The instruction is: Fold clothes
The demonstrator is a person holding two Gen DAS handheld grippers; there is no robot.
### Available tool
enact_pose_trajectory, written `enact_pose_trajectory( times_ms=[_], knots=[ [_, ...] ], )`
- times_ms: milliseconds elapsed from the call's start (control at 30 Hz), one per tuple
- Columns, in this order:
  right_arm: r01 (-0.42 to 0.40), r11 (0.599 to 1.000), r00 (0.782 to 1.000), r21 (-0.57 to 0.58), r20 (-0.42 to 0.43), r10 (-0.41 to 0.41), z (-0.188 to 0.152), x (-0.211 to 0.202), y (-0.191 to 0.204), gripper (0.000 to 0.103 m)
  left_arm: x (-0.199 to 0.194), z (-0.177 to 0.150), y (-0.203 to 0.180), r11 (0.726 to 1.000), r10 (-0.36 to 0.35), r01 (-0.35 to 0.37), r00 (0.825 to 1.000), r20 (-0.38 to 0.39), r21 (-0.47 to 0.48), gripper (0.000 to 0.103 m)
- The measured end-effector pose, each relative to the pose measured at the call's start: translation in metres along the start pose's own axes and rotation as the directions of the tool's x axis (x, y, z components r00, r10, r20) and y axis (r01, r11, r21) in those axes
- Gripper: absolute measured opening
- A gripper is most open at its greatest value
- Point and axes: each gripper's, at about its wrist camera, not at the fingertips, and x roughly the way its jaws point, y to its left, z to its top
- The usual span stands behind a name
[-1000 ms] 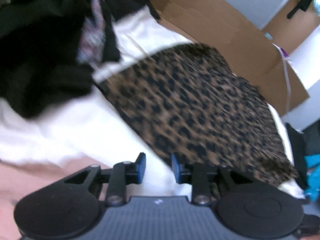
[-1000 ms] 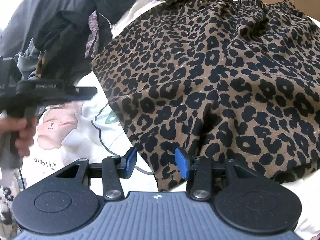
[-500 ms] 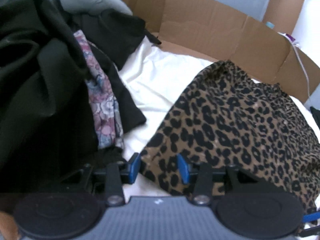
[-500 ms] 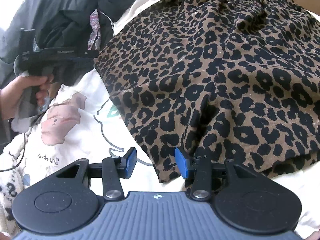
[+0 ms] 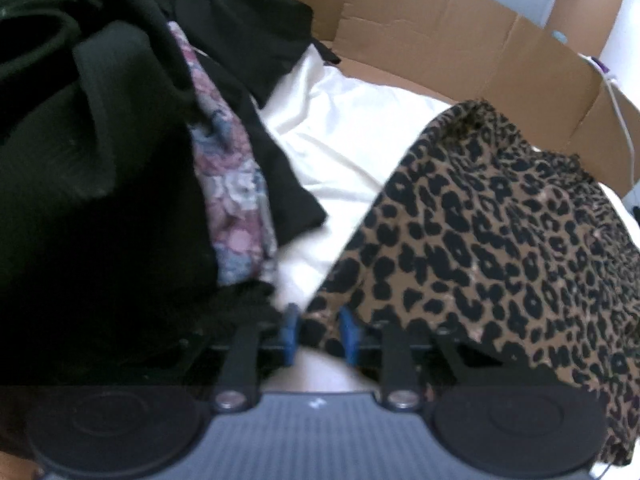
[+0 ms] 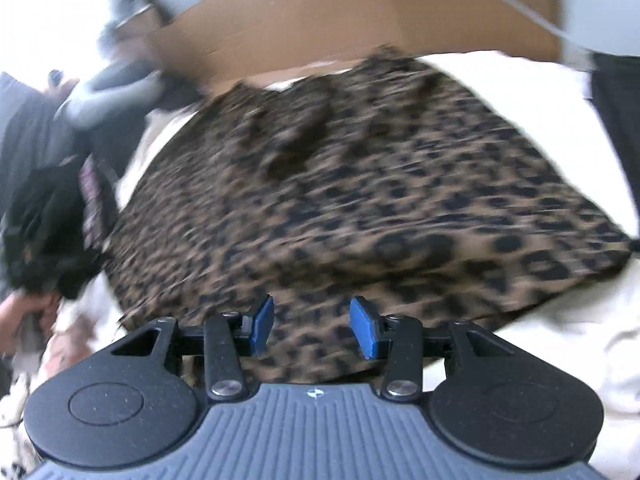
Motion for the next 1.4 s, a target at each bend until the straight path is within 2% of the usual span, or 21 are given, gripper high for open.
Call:
enact_pose_trajectory(
  times_ms=[267, 400, 600, 700, 933, 1133, 1233, 1267, 1333, 1367, 1400],
  knots=[
    [0.130, 0.990, 0.988, 0.046, 0.083, -0.133, 0.024, -0.015, -0.049, 0.050, -0.005, 0.011, 0.001, 1.000, 0.013, -0.013, 1.000, 0.021, 0.025, 0.023],
    [0.185, 0.982, 0.978, 0.044, 0.095, -0.188, 0.040, -0.013, -0.062, 0.050, 0.004, 0.007, -0.007, 0.997, 0.015, -0.015, 1.000, 0.004, 0.080, 0.031],
    [0.291, 0.955, 0.953, 0.047, 0.072, -0.294, 0.048, 0.003, -0.086, 0.050, 0.013, 0.006, -0.011, 0.991, 0.028, -0.028, 1.000, -0.001, 0.130, 0.035],
    [0.352, 0.936, 0.933, -0.015, 0.078, -0.350, 0.047, 0.009, -0.092, 0.050, 0.014, 0.006, -0.015, 0.985, 0.038, -0.037, 0.999, 0.001, 0.166, 0.035],
    [0.342, 0.938, 0.939, -0.062, 0.048, -0.340, 0.056, 0.027, -0.104, 0.051, 0.014, 0.002, -0.017, 0.985, 0.038, -0.040, 0.999, 0.020, 0.168, 0.036],
    [0.350, 0.936, 0.936, -0.039, 0.046, -0.349, 0.071, 0.040, -0.111, 0.051, 0.014, 0.000, -0.017, 0.984, 0.039, -0.044, 0.999, 0.032, 0.171, 0.037],
    [0.359, 0.933, 0.933, -0.027, 0.009, -0.359, 0.074, 0.050, -0.118, 0.050, 0.013, 0.000, -0.016, 0.985, 0.038, -0.043, 0.999, 0.029, 0.168, 0.037],
    [0.357, 0.934, 0.934, -0.019, -0.001, -0.357, 0.075, 0.052, -0.121, 0.047, 0.013, 0.000, -0.016, 0.985, 0.036, -0.041, 0.999, 0.029, 0.169, 0.037],
    [0.351, 0.936, 0.936, -0.030, -0.007, -0.351, 0.076, 0.053, -0.119, 0.027, 0.013, 0.001, -0.015, 0.985, 0.032, -0.036, 0.999, 0.028, 0.169, 0.037],
    [0.354, 0.933, 0.935, -0.059, -0.006, -0.355, 0.076, 0.054, -0.116, 0.023, 0.013, 0.001, -0.014, 0.985, 0.029, -0.032, 0.999, 0.026, 0.169, 0.037],
    [0.362, 0.927, 0.931, -0.092, -0.002, -0.364, 0.076, 0.055, -0.111, 0.014, 0.013, 0.002, -0.014, 0.985, 0.025, -0.028, 0.999, 0.022, 0.171, 0.037]
  ],
)
